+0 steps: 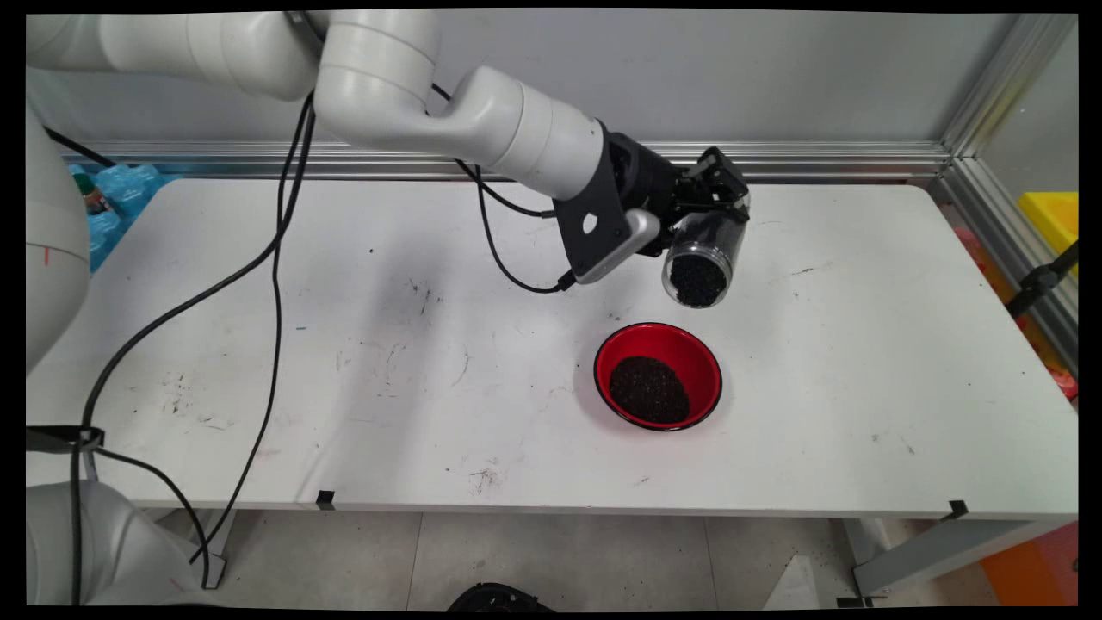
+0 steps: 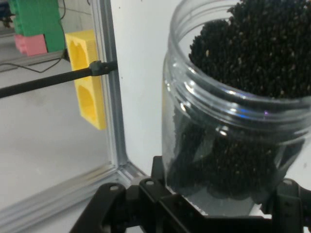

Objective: Pour the black seasoning powder in the red bowl

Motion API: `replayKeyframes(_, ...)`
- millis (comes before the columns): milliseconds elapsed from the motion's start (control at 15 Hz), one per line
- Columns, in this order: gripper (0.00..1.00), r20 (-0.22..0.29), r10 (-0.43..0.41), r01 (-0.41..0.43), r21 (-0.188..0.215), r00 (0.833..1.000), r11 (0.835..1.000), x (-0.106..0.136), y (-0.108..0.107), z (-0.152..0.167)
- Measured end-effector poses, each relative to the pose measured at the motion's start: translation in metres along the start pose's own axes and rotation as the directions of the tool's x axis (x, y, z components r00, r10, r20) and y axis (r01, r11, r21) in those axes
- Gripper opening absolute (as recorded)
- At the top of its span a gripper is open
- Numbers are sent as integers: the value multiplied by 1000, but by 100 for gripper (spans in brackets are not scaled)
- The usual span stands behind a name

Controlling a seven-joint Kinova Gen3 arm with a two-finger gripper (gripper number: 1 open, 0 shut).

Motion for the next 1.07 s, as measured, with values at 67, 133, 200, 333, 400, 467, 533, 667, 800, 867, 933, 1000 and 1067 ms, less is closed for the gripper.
replayKeyframes(67,0,-10,-36,36,-7,999,999,-2,-1,-3)
replayKeyframes(133,0,-19,-73,73,-15,997,997,-4,-1,-6)
replayKeyframes(200,0,-26,-107,106,-23,994,994,-6,-2,-8)
replayKeyframes(333,0,-42,-184,183,-43,982,982,-10,-3,-14)
replayKeyframes(400,0,-51,-226,224,-56,973,973,-13,-4,-17)
replayKeyframes(467,0,-58,-262,259,-67,963,964,-15,-4,-20)
replayKeyframes(533,0,-65,-305,300,-80,950,951,-18,-4,-24)
replayKeyframes(667,0,-72,-389,381,-103,918,919,-24,-5,-31)
replayKeyframes(800,0,-74,-465,455,-123,882,882,-31,-5,-37)
replayKeyframes(867,0,-75,-505,494,-134,860,859,-34,-5,-40)
replayKeyframes(933,0,-75,-541,527,-143,838,837,-38,-5,-43)
replayKeyframes(1000,0,-77,-564,550,-150,822,822,-40,-5,-45)
replayKeyframes(1067,0,-80,-598,582,-160,797,797,-43,-5,-48)
